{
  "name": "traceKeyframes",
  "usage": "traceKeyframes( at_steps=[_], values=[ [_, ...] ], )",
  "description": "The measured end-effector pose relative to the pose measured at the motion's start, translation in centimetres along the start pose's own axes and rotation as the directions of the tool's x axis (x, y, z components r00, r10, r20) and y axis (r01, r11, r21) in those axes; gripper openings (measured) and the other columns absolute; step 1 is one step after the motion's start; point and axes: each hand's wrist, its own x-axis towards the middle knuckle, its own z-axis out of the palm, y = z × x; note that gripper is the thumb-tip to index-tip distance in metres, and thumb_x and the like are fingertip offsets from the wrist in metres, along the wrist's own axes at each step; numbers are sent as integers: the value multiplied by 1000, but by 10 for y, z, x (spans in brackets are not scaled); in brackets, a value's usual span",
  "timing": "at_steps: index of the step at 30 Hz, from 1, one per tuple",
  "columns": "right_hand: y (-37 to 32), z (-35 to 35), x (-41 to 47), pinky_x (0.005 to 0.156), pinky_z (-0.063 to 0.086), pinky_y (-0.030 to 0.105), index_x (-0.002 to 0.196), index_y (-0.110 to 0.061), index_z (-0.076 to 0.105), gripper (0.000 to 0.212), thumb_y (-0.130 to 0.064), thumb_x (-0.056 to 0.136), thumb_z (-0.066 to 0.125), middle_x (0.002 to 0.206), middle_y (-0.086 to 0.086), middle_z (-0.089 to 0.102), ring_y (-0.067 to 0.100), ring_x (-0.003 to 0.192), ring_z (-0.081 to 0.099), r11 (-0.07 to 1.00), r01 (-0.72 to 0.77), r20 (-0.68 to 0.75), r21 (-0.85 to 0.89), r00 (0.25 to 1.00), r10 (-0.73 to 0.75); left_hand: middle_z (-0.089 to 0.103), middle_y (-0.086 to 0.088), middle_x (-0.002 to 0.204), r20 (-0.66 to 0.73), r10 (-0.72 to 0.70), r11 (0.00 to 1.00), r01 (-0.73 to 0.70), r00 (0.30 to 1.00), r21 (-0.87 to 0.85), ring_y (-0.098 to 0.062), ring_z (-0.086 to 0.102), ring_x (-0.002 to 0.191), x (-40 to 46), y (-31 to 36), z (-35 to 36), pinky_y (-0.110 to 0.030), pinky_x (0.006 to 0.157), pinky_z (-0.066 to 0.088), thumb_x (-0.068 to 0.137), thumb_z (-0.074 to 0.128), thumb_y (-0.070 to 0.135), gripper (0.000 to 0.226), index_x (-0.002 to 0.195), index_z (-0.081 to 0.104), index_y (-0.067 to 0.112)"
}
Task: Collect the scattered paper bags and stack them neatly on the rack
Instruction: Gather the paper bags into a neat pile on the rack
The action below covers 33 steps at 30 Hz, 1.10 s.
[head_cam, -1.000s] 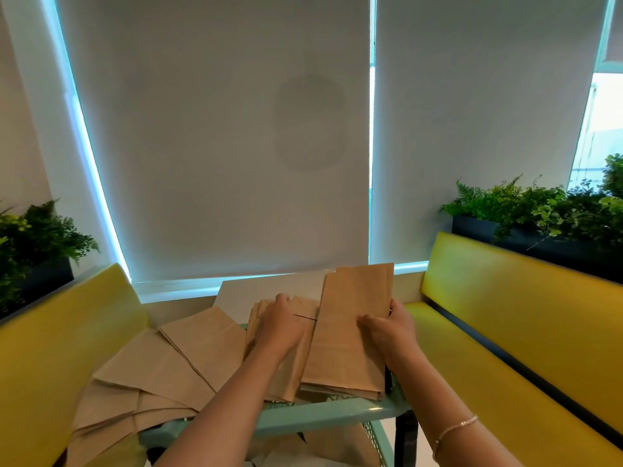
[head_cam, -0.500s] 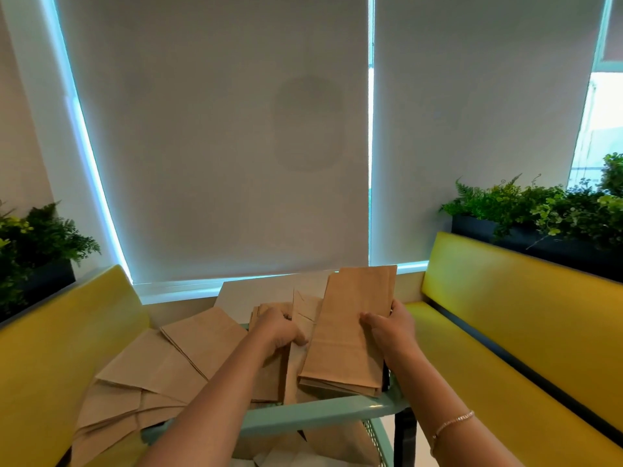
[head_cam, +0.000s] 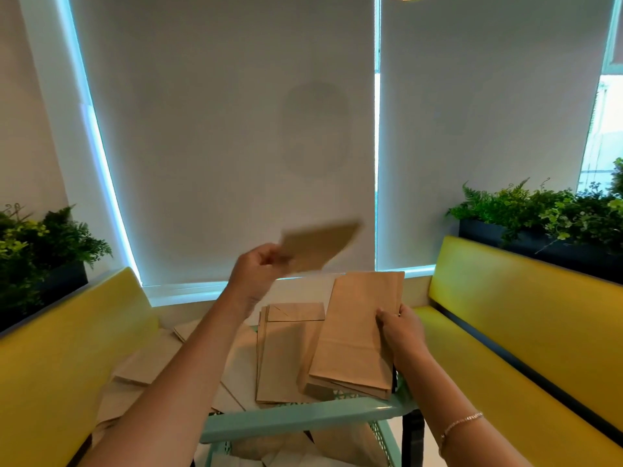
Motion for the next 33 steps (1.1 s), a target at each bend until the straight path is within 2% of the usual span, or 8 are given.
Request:
traceKeyframes(
  at_steps=[6,11,14,17,20,23,26,33],
  values=[
    [-1,-2,-3,77,51,40,111,-12,60,26,-26,96,43,104,12,64,30,94,60,998,-12,-30,63,999,14,42,2,139,195,12,821,-121,981,557,-17,31,132,-11,-54,32,-29,113,22,79,53,-9,46,73,70,34],
    [-1,-2,-1,85,52,44,106,-17,60,25,-37,90,57,96,5,66,25,90,62,997,2,49,78,999,-6,34,9,146,276,-58,839,-103,959,534,-11,30,134,-17,-67,41,-6,95,16,79,47,-13,46,70,71,26],
    [0,-3,-5,85,53,45,105,-20,59,33,-32,78,74,96,3,66,25,91,64,998,40,101,49,994,-45,33,9,149,313,-72,853,-104,947,511,-12,27,137,-16,-70,43,-19,105,27,81,50,-13,48,66,69,29],
    [2,-3,-3,85,54,44,102,-14,61,39,-11,69,80,95,6,67,28,90,65,995,38,110,92,993,-48,35,10,146,206,-41,867,-68,978,494,-11,34,133,-12,-77,45,-25,101,36,87,60,3,36,116,64,24],
    [2,-2,-3,88,52,47,84,-22,59,29,-4,71,77,93,6,67,30,91,65,992,45,73,121,996,-54,40,-2,144,-16,-58,813,57,998,579,-21,39,132,2,-89,39,-28,102,35,87,59,7,53,135,45,21],
    [3,-1,-2,90,51,50,87,-19,56,28,-3,74,74,100,11,66,31,94,64,988,53,40,142,997,-59,46,-11,135,-120,-275,592,266,954,761,-30,42,124,8,-100,27,-36,97,40,84,65,33,64,137,37,12],
    [3,-1,-2,90,50,51,98,-17,55,32,-4,76,73,106,13,66,32,96,63,990,55,42,126,997,-60,53,-10,124,-153,-335,420,292,930,859,-28,46,116,7,-109,20,-36,89,43,74,68,57,76,129,42,11],
    [3,-1,-1,89,50,51,102,-16,56,34,-6,75,74,105,12,65,31,96,63,992,54,45,113,997,-59,55,-8,123,-216,-269,340,302,939,890,-24,49,112,7,-106,22,-30,87,41,69,73,58,79,127,46,11]
  ],
)
